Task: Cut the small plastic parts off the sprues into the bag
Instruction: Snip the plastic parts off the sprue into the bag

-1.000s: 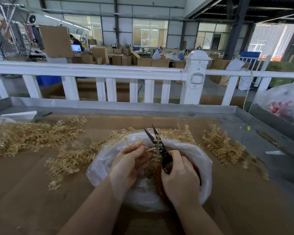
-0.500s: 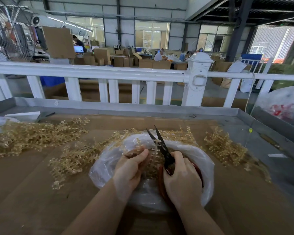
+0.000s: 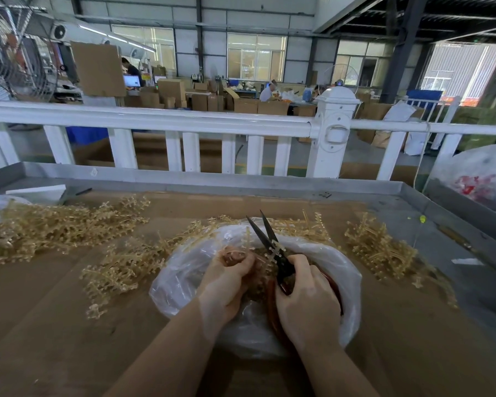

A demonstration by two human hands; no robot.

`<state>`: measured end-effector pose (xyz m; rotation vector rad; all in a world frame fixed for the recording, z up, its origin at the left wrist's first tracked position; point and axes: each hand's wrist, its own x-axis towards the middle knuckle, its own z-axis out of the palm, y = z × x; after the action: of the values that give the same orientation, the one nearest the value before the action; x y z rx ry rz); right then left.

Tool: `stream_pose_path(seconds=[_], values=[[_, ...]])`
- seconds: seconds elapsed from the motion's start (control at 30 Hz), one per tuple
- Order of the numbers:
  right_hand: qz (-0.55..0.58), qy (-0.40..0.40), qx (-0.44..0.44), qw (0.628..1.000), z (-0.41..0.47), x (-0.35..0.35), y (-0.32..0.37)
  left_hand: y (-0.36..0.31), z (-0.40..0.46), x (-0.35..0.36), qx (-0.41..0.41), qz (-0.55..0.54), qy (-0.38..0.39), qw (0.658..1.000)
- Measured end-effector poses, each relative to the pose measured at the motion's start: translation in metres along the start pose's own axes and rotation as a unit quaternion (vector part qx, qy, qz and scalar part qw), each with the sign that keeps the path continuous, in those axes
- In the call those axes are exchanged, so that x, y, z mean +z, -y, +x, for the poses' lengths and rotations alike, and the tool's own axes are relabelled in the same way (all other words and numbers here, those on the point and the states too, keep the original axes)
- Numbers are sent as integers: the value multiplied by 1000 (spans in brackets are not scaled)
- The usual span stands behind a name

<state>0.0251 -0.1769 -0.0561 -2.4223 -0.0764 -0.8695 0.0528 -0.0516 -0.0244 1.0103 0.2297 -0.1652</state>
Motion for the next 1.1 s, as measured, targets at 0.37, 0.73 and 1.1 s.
stream_pose_path(seconds=[0.37, 0.73, 1.1], values=[[4, -2, -2, 1000, 0, 0, 0, 3, 1, -6, 5, 14, 74, 997], [10, -7, -8, 1000, 0, -2, 1, 6, 15, -6, -3, -158, -54, 986], [28, -3, -58, 998, 0, -2, 1, -4, 18, -8, 34, -168, -70, 983]])
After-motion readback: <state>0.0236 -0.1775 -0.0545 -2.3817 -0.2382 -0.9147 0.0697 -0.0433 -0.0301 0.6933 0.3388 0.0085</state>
